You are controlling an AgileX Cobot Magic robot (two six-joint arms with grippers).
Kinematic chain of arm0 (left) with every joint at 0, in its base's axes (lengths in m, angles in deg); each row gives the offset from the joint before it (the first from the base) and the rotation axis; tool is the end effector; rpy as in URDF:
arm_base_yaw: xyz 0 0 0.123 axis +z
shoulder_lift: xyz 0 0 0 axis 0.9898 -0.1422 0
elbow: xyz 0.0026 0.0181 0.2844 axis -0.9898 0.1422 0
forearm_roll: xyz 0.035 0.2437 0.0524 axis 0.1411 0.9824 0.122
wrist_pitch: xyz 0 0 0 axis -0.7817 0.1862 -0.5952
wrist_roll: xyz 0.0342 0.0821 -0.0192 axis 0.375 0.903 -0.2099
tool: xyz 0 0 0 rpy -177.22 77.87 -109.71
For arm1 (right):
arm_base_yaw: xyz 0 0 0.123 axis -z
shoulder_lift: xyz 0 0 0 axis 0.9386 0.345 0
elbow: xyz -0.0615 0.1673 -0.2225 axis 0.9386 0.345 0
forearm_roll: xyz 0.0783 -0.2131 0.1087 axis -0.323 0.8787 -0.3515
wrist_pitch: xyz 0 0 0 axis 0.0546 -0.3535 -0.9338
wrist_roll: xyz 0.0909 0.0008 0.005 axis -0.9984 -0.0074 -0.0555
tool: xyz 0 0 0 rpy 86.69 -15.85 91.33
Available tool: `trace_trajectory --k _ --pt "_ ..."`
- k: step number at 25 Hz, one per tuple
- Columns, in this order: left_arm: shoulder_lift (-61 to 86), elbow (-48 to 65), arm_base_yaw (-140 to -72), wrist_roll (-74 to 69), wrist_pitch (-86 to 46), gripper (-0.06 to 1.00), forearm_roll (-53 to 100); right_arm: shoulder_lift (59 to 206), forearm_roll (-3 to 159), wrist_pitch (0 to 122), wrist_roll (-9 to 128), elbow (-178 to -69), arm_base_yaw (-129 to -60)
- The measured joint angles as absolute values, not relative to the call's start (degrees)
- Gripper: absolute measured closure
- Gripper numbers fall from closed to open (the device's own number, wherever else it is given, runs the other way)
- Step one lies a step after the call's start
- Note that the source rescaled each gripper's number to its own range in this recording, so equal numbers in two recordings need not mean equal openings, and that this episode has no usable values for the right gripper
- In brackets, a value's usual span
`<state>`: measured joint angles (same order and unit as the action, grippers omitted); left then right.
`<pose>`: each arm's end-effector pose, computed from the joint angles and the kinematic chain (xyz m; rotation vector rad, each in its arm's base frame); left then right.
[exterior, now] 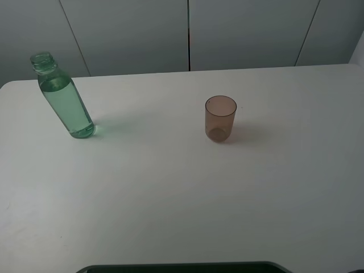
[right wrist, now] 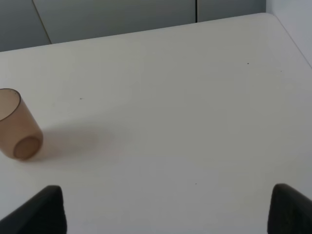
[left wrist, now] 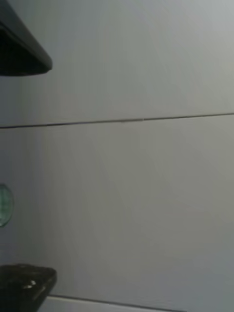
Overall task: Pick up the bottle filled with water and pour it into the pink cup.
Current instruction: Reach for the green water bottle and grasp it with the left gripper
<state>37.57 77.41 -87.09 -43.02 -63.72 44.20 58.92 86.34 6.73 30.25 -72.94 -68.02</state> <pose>0.1524 -0.0215 0.2526 0.1281 1.4488 -0.1413 -0.0092 -0.0003 0.2769 0.1483 2.0731 0.0403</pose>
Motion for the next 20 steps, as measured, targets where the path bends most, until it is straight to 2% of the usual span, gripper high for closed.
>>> trace_trajectory --k 20 --pt "3.9 80.8 -87.1 -39.8 -89.2 -0.02 47.7 58.9 86.3 6.7 30.2 -72.9 -68.0"
